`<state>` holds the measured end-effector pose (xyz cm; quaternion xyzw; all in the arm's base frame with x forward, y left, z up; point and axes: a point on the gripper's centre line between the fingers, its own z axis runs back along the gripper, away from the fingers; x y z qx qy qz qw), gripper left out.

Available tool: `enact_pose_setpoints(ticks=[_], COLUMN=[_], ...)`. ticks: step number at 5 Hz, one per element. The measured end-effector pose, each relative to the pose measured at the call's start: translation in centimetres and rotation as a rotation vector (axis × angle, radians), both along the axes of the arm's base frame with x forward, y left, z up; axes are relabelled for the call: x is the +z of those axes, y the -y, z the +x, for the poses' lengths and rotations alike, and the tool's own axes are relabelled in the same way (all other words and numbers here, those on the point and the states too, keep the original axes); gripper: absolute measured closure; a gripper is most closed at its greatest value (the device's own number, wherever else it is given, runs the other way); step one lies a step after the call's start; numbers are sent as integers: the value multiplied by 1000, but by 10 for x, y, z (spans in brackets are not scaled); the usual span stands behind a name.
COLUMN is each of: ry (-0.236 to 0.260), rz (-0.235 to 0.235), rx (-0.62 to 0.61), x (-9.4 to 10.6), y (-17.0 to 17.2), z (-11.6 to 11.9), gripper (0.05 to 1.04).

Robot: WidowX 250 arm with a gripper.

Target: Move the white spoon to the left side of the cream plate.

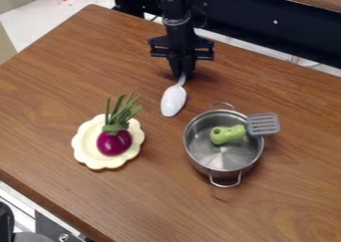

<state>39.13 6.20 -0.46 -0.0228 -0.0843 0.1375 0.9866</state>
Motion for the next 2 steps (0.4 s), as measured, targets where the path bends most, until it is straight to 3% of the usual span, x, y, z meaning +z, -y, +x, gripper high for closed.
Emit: enact_pose_setpoints(ticks=[1,2], ry=[-6,-53], rz=[4,-25], rx=[-13,31], x=[1,8], y=[4,7], z=[-1,-1], gripper=[973,973])
